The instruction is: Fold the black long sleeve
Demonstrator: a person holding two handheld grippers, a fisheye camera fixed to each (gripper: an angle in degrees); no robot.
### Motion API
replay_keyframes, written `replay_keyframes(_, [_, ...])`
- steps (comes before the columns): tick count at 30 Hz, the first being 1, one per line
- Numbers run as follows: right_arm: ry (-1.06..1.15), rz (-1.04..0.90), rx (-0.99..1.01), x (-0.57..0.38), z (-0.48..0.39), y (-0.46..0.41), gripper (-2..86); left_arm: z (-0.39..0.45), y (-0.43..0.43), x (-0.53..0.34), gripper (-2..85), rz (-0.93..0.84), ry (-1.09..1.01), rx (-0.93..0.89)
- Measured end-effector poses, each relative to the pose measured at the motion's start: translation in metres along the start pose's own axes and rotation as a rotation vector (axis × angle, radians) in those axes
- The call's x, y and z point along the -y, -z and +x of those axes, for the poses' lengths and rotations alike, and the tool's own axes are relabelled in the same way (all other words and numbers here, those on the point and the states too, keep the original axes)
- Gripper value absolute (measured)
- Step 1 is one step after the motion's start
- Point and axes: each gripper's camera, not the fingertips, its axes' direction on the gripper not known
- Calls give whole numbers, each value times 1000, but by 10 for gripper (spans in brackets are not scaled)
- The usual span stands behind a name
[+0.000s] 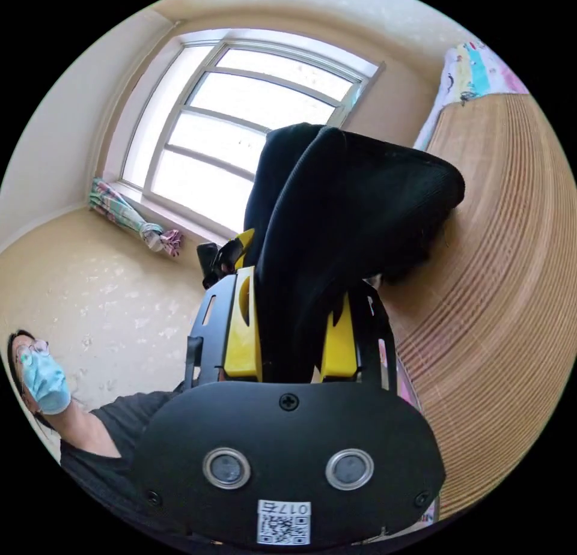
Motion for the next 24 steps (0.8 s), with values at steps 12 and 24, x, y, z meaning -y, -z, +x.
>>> replay_keyframes(12, [-199, -86, -297, 77, 115, -196, 177, -140, -88, -20, 134, -41, 146, 536])
replay_keyframes(24, [84, -199, -478, -119, 81, -57, 30, 50, -124, -62, 0, -114, 1, 665])
